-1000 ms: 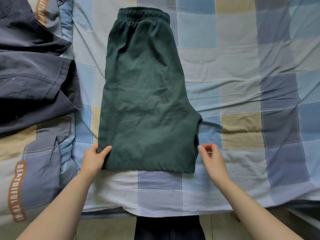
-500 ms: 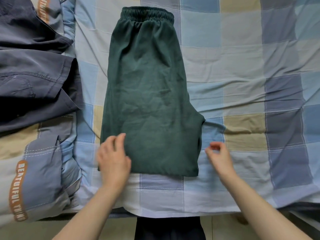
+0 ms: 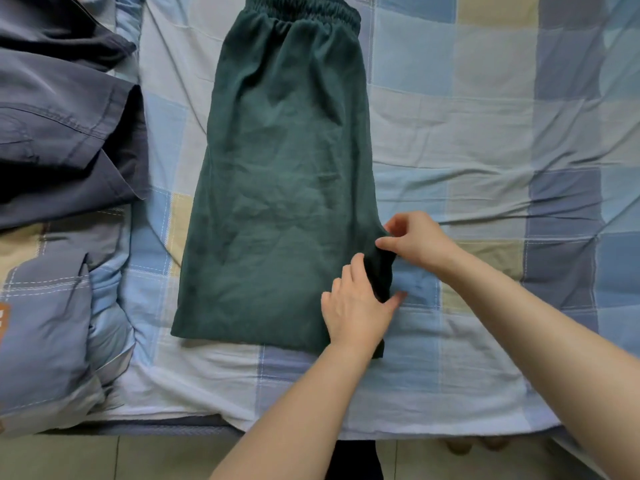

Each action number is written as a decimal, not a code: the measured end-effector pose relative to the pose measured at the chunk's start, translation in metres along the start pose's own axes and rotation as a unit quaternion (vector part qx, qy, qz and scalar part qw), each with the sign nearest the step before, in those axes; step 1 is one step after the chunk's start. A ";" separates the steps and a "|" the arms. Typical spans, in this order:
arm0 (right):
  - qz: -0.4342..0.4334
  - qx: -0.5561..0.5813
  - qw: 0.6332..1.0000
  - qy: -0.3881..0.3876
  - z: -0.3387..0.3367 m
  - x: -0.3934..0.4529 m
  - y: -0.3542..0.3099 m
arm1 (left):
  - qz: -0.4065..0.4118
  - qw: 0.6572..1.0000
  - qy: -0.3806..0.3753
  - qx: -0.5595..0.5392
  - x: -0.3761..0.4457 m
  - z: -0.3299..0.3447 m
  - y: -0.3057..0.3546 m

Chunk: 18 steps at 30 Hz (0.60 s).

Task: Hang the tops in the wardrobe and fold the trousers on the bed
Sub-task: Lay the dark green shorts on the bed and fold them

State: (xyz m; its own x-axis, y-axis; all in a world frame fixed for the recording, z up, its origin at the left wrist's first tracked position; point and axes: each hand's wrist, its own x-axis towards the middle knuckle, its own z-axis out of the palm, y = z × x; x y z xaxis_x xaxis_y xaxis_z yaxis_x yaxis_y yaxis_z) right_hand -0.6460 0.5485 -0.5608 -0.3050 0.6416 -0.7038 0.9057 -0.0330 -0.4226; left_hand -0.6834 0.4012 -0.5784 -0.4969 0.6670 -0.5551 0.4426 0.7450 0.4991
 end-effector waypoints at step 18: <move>-0.461 -0.493 0.738 0.026 0.063 0.004 0.017 | -0.234 0.903 -0.075 -0.352 0.019 -0.064 -0.103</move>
State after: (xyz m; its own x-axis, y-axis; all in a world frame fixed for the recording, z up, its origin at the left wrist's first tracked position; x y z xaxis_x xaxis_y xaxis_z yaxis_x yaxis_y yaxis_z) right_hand -0.6501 0.5022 -0.6067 -0.9367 0.0731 -0.3424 0.1027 0.9923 -0.0692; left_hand -0.7859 0.3368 -0.5977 -0.3770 0.3117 -0.8722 -0.4010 0.7939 0.4571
